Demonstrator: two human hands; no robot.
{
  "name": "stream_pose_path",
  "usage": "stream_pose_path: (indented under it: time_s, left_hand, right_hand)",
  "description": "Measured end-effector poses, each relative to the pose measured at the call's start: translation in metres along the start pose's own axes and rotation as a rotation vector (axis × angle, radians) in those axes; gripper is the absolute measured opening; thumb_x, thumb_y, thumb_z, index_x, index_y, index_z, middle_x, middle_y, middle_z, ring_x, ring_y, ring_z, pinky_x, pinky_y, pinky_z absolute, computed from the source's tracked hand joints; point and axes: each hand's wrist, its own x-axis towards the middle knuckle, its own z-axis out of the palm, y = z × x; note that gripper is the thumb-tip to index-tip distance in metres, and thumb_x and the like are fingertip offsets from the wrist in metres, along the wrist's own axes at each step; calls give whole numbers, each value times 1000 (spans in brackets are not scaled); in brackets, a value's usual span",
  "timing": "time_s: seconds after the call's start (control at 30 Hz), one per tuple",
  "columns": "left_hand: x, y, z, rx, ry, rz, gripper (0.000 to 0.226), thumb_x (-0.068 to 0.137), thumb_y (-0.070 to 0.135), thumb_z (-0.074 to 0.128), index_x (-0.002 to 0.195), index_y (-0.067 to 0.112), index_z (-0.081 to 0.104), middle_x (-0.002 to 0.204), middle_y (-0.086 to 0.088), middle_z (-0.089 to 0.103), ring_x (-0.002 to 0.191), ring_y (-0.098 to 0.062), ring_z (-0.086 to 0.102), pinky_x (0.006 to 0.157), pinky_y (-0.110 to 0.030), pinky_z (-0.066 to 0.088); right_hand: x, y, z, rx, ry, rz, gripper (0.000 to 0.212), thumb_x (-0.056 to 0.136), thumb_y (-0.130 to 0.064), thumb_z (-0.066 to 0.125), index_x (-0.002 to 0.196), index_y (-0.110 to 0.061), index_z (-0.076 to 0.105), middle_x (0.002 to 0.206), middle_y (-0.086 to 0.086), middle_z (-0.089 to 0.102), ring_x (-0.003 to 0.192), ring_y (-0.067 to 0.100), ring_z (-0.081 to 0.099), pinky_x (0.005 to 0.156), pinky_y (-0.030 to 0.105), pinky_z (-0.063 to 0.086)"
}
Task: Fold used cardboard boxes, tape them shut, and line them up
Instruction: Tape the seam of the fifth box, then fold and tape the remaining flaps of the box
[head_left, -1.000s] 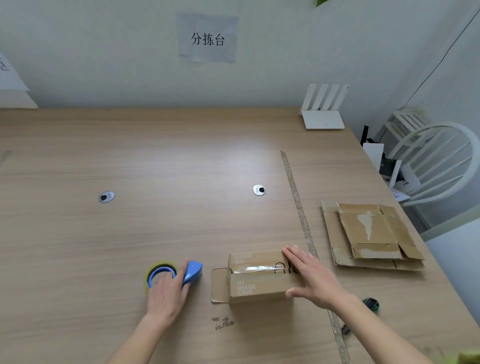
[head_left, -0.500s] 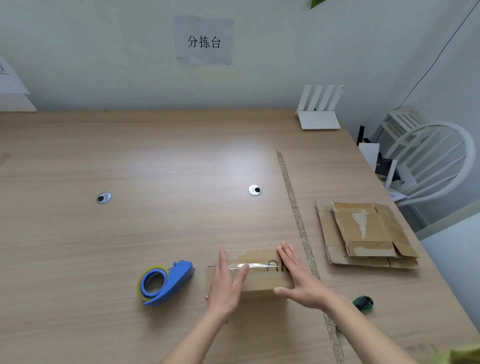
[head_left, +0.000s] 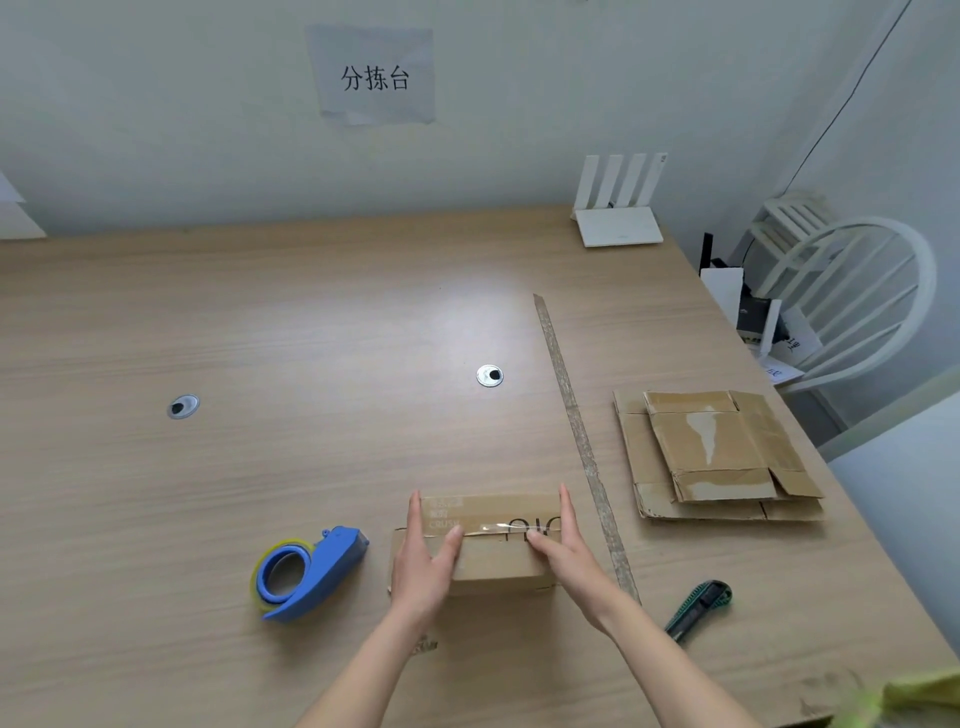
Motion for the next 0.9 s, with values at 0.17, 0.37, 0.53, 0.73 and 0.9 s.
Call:
stream_pose_path:
  time_s: [0.17, 0.37, 0.53, 0.73, 0.9]
  left_hand:
    - [11, -1, -8, 69, -102, 42, 82, 96, 50, 59, 158, 41, 6, 161, 4, 29, 148, -20, 29, 114, -35, 28]
    - [42, 25, -24, 341, -96, 166, 85, 90, 54, 64, 158, 37, 15, 159, 7, 35, 142, -20, 39, 109, -37, 39]
    - [29, 30, -21, 434, 84, 262, 78, 93, 56, 58, 157, 29, 22, 163, 5, 26, 148, -16, 28, 114, -37, 33]
    - [18, -5, -51, 524, 181, 261, 66, 96, 55, 53, 154, 32, 33, 163, 5, 23, 146, -19, 29, 116, -42, 33]
    - [10, -49, -92, 578, 228, 168, 63, 93, 51, 60, 150, 32, 40, 153, 2, 40, 133, -22, 44, 107, -38, 40]
  right_hand:
    - [-2, -4, -12, -261, -11, -99, 85, 100, -22, 46, 150, -50, -16, 168, -12, -13, 155, 8, -4, 126, 33, 6]
    - [-13, -12, -30, -938, -85, -391, 90, 78, -68, 57, 154, -52, 14, 160, -16, 20, 151, 9, 16, 118, 35, 28]
    - [-21, -21, -2, -1097, 185, -312, 92, 75, -87, 44, 154, -49, 18, 141, -7, 42, 131, 15, 44, 103, 33, 41]
    - [-32, -32, 61, -1020, 339, -244, 77, 90, -75, 45, 153, -35, 24, 134, -3, 46, 117, 17, 52, 92, 30, 46]
    - [-34, -30, 85, -1050, 238, -331, 84, 89, -74, 48, 154, -26, 23, 136, -5, 42, 119, 16, 53, 89, 29, 48]
